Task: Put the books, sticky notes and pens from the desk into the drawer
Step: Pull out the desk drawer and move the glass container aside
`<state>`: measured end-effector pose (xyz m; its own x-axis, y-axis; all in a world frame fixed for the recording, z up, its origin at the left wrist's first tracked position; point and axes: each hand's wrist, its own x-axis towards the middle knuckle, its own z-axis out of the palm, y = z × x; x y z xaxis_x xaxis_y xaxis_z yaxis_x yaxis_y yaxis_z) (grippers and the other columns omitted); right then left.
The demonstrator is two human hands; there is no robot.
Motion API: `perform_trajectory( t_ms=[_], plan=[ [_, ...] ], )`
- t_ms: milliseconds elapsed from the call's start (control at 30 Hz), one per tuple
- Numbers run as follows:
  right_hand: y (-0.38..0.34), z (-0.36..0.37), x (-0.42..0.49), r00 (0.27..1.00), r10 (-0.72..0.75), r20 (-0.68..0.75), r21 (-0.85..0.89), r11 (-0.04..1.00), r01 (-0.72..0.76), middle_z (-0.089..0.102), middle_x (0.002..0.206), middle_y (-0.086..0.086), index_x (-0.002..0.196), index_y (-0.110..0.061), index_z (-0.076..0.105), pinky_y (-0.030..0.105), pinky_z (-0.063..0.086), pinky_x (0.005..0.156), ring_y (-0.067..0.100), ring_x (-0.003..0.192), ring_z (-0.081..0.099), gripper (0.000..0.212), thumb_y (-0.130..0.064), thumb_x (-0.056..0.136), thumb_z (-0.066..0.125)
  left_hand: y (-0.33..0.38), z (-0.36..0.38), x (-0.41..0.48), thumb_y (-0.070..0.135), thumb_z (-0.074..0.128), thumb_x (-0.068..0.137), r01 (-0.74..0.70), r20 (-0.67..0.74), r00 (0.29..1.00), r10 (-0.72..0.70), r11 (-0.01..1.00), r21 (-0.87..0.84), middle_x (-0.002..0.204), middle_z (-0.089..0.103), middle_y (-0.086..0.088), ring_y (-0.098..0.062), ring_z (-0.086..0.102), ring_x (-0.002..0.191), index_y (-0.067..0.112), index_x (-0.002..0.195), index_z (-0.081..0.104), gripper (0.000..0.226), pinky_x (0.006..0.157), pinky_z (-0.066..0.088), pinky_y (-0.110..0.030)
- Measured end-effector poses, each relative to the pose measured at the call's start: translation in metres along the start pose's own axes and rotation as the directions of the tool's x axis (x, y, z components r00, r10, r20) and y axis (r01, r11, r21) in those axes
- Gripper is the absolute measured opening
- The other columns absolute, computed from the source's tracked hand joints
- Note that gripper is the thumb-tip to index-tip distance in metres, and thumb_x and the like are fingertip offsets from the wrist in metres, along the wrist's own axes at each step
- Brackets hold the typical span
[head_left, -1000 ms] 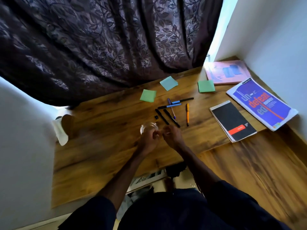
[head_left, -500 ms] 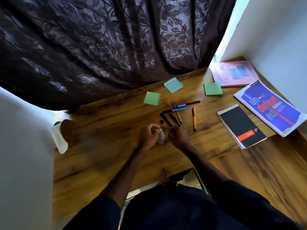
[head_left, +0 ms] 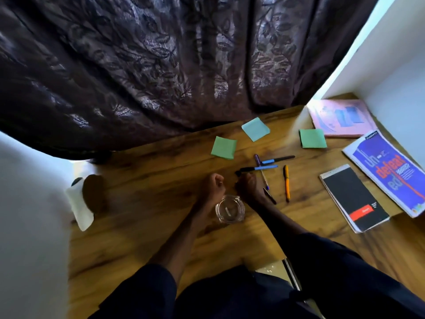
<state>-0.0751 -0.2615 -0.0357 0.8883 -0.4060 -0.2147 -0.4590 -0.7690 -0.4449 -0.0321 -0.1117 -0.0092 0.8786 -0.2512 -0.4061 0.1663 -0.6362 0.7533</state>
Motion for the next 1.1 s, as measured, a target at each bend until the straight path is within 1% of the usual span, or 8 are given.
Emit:
perform_trajectory(
  t_ms=[167, 267, 367, 533, 667, 800, 933, 1100],
  plan=[
    [-0.022, -0.011, -0.008, 0.999, 0.053, 0.008, 0.025, 0.998, -0.053, 0.075, 0.099, 0.016, 0.11, -0.007, 0.072, 0.037, 0.059, 0.064, 0.034, 0.086, 0.073, 0.032, -0.012, 0.08, 0.063, -0.02, 0.004, 0.006, 0.004, 0.059, 0.092, -0.008, -0.015, 1.0, 0.007, 0.999, -0.054, 0.11, 0.069, -0.005, -0.025, 0.066, 0.103, 0.013, 0.108, 0.064, 0.019, 0.089, 0.056, -0.042],
    [-0.018, -0.018, -0.014, 0.995, 0.102, 0.008, 0.038, 0.994, -0.102, 0.068, 0.071, 0.015, 0.074, -0.006, 0.069, 0.025, 0.04, 0.048, 0.029, 0.064, 0.068, 0.007, -0.011, 0.078, 0.065, -0.019, 0.006, 0.0, 0.009, 0.058, 0.095, -0.056, -0.064, 0.997, 0.049, 0.992, -0.115, 0.107, 0.071, -0.003, -0.02, 0.067, 0.098, 0.015, 0.108, 0.063, 0.015, 0.083, 0.058, -0.04],
    [-0.003, -0.027, -0.027, 0.997, 0.041, -0.06, 0.099, 0.994, -0.035, 0.054, 0.05, -0.002, 0.054, -0.012, 0.057, 0.014, 0.025, 0.039, 0.013, 0.043, 0.054, 0.03, -0.015, 0.082, 0.068, -0.007, 0.007, -0.011, 0.018, 0.057, 0.099, -0.13, -0.103, 0.988, 0.119, 0.986, -0.108, 0.107, 0.069, 0.005, -0.011, 0.065, 0.096, 0.021, 0.111, 0.063, 0.014, 0.08, 0.058, -0.031],
    [0.029, -0.05, -0.064, 0.982, -0.024, -0.19, 0.171, 0.984, 0.057, 0.038, 0.046, -0.009, 0.05, -0.023, 0.049, 0.021, 0.027, 0.043, 0.002, 0.04, 0.037, 0.035, -0.014, 0.074, 0.073, 0.018, 0.035, -0.04, 0.023, 0.055, 0.099, -0.297, -0.104, 0.951, 0.29, 0.953, -0.056, 0.108, 0.069, 0.007, -0.007, 0.065, 0.096, 0.022, 0.112, 0.064, 0.016, 0.08, 0.058, -0.027],
    [0.061, -0.063, -0.097, 0.978, 0.072, -0.196, 0.221, 0.975, -0.028, 0.055, 0.052, 0.0, 0.056, -0.016, 0.06, 0.023, 0.033, 0.046, 0.005, 0.046, 0.05, 0.017, -0.018, 0.071, 0.069, 0.032, 0.069, -0.075, 0.016, 0.057, 0.092, -0.381, -0.107, 0.92, 0.376, 0.924, -0.025, 0.104, 0.072, 0.003, -0.012, 0.067, 0.092, 0.019, 0.105, 0.067, 0.017, 0.079, 0.057, -0.033],
    [0.094, -0.078, -0.142, 0.973, 0.134, -0.188, 0.266, 0.96, -0.081, 0.072, 0.067, 0.0, 0.071, -0.017, 0.073, 0.03, 0.053, 0.055, 0.012, 0.058, 0.066, 0.004, -0.018, 0.075, 0.073, 0.042, 0.104, -0.11, 0.018, 0.056, 0.09, -0.394, -0.002, 0.919, 0.394, 0.919, 0.019, 0.102, 0.073, 0.003, -0.014, 0.068, 0.091, 0.019, 0.105, 0.067, 0.019, 0.078, 0.057, -0.036],
    [0.135, -0.092, -0.191, 0.95, 0.247, -0.189, 0.366, 0.916, -0.165, 0.077, 0.082, 0.001, 0.087, -0.012, 0.079, 0.02, 0.05, 0.059, 0.012, 0.069, 0.07, 0.011, -0.017, 0.078, 0.077, 0.05, 0.144, -0.152, 0.018, 0.054, 0.089, -0.426, 0.103, 0.903, 0.418, 0.901, 0.08, 0.098, 0.074, 0.005, -0.014, 0.068, 0.083, 0.02, 0.104, 0.068, 0.021, 0.071, 0.056, -0.03],
    [0.197, -0.093, -0.254, 0.92, 0.351, -0.175, 0.428, 0.869, -0.25, 0.075, 0.079, 0.0, 0.085, -0.013, 0.078, 0.03, 0.056, 0.062, 0.013, 0.068, 0.069, 0.008, -0.018, 0.08, 0.076, 0.048, 0.204, -0.202, 0.018, 0.052, 0.091, -0.482, 0.306, 0.854, 0.42, 0.861, 0.163, 0.103, 0.073, 0.002, -0.016, 0.068, 0.091, 0.021, 0.105, 0.067, 0.021, 0.078, 0.055, -0.03]
  ],
)
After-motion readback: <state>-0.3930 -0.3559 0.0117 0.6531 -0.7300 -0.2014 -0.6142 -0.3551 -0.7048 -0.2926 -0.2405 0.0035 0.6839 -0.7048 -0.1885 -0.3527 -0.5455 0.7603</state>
